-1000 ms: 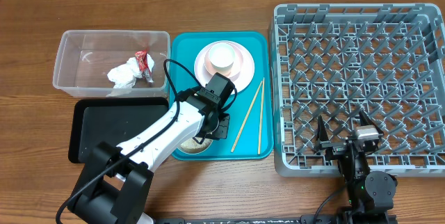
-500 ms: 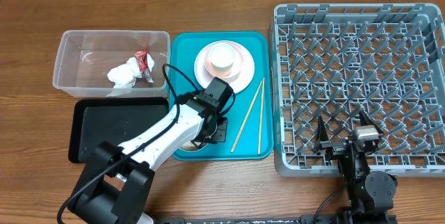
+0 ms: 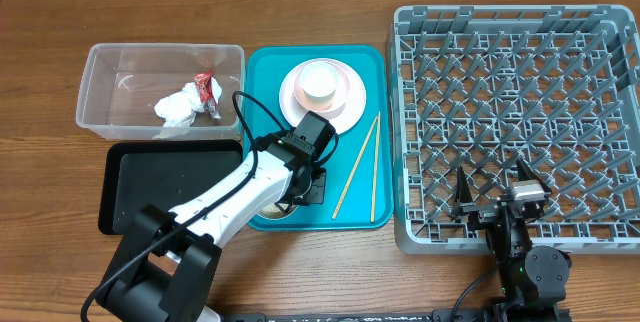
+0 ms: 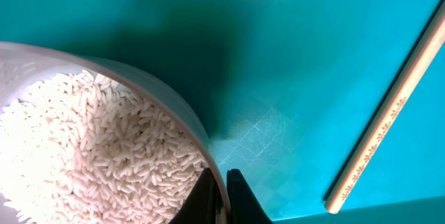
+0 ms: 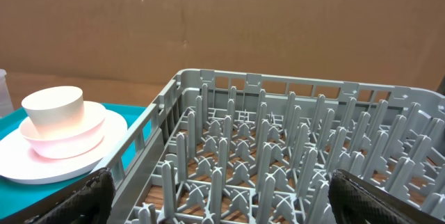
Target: Sort waste into correct bins and load items into the dishwasher
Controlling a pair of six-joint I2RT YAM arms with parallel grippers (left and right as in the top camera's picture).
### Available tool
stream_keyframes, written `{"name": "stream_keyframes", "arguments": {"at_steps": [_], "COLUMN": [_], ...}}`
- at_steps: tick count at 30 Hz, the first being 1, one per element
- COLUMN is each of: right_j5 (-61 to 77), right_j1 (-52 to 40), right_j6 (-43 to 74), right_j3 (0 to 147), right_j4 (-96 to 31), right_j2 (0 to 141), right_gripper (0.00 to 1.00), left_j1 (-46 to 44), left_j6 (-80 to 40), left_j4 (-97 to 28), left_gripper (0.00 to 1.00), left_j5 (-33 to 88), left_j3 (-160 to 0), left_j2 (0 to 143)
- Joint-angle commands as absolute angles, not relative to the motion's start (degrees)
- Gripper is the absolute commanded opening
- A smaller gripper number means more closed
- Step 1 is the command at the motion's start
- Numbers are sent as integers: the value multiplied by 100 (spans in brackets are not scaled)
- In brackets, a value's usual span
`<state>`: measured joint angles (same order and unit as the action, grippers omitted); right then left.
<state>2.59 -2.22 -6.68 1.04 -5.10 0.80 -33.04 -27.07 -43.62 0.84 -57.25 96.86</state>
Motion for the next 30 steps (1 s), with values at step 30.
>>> {"name": "stream_keyframes", "arguments": {"at_steps": [30], "right_j5": [268], "right_j1": [-200], "right_j6": [-687], "right_j3": [45], "right_j4": [-464], "right_j2": [16], "right_gripper": [100], "left_j1": [-3343], "left_j6": [-2744], "left_j4": [-5837], "left_gripper": [4], "left_j5": [963], "left_j3": [-7260], "left_j2": [9712]}}
